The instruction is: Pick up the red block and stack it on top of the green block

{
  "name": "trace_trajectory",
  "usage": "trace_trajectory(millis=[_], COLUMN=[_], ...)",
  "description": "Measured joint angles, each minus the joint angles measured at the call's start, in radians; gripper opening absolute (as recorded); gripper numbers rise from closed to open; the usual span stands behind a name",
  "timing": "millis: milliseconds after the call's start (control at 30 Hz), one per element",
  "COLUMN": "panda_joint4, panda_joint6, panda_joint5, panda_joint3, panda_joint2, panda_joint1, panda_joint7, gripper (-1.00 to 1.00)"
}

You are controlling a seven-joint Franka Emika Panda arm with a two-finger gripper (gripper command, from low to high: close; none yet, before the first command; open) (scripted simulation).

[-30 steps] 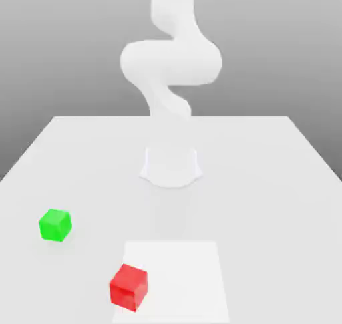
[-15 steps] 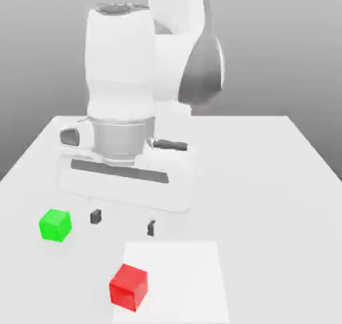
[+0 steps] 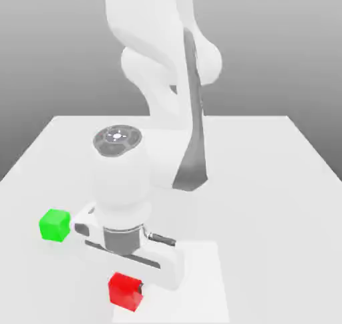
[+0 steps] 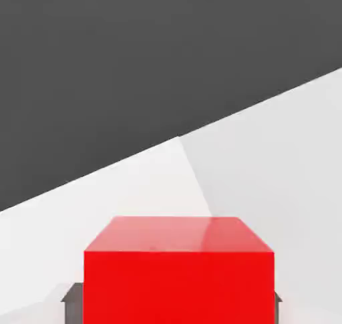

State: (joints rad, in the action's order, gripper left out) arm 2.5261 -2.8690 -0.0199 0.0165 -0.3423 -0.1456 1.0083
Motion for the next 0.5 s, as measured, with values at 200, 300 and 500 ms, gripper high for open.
trace_trajectory(millis=[200, 300, 500], panda_joint4=[0.038, 0.097, 0.223], panda_joint6=[0.148, 0.167, 0.191], panda_joint5=[0.013, 0.028, 0.076], panda_joint3=[0.017, 0.081, 0.18], panda_joint2=[0.186, 0.263, 0.415], panda_joint1=[-0.014, -0.107, -0.33], panda_joint7=[-0.016, -0.128, -0.362], gripper=[-1.0, -1.0, -1.0])
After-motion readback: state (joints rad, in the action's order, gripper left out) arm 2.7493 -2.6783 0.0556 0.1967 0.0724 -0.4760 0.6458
